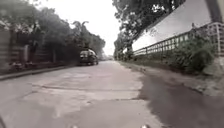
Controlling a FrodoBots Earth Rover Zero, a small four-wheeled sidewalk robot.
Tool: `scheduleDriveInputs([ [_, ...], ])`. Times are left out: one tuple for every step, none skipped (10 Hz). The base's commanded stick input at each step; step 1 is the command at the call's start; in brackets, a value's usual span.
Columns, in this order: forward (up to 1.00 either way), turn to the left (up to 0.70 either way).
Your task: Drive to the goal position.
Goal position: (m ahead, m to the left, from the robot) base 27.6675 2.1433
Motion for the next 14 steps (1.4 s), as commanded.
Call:
scheduleDriveInputs([
  [0.85, -0.04],
  [0.85, -0.04],
  [0.85, -0.04],
  [0.85, -0.04],
  [0.85, -0.04],
  [0.85, -0.04],
  [0.85, -0.04],
  [0.85, -0.04],
  [0.85, -0.06],
  [0.85, -0.11],
  [0.85, -0.13],
  [0.85, -0.13],
  [0.85, -0.13],
  [0.85, -0.1],
])
